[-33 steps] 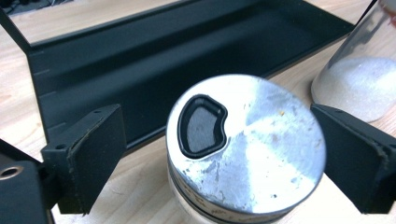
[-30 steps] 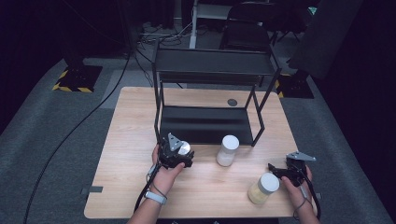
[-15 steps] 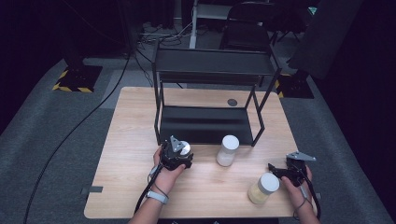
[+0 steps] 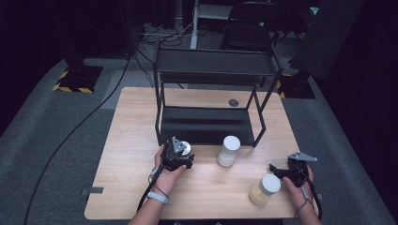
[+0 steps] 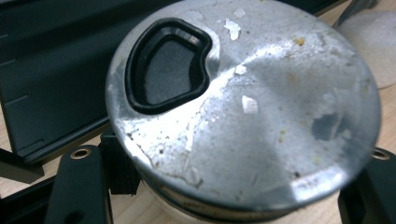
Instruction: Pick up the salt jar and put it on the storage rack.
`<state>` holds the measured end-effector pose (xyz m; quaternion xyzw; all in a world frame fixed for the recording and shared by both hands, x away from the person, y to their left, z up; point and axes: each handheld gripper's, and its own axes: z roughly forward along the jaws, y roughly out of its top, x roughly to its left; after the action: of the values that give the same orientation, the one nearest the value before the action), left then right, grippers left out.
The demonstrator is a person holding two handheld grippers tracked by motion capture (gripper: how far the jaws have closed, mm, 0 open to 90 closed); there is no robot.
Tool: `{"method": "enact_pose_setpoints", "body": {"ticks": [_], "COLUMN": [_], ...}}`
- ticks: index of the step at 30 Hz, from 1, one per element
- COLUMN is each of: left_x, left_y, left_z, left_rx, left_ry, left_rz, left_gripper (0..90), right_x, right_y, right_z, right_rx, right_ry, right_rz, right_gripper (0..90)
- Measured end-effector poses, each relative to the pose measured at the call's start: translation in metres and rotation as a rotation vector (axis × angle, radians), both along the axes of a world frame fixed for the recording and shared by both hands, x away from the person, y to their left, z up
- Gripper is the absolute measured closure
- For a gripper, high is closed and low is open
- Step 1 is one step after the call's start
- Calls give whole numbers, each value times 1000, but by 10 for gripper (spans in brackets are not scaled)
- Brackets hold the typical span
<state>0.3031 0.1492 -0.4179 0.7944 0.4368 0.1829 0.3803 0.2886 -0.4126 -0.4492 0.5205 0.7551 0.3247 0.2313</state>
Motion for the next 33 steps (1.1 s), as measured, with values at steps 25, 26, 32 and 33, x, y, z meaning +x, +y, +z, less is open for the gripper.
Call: {"method": "enact_pose_setpoints", "body": {"ticks": [25,26,32,33], "left_x": [7,8,16,17], "left_y": [4,4,5,5], "left_z": [61,63,73,74], "left_rx": [37,37,23,21], "left_ry": [-63,-64,-74,-73], "left_rz": [-36,-36,-36,-38], "left_gripper": [303,303,303,303], "right_x": [0,0,0,0], "right_y": [0,0,0,0], "right_z": [0,0,0,0], "right_rx": [0,0,-1,0], "right_ry": [0,0,0,0], "right_rz": [-2,-2,-3,-3], "right_gripper": [52,52,51,51]}}
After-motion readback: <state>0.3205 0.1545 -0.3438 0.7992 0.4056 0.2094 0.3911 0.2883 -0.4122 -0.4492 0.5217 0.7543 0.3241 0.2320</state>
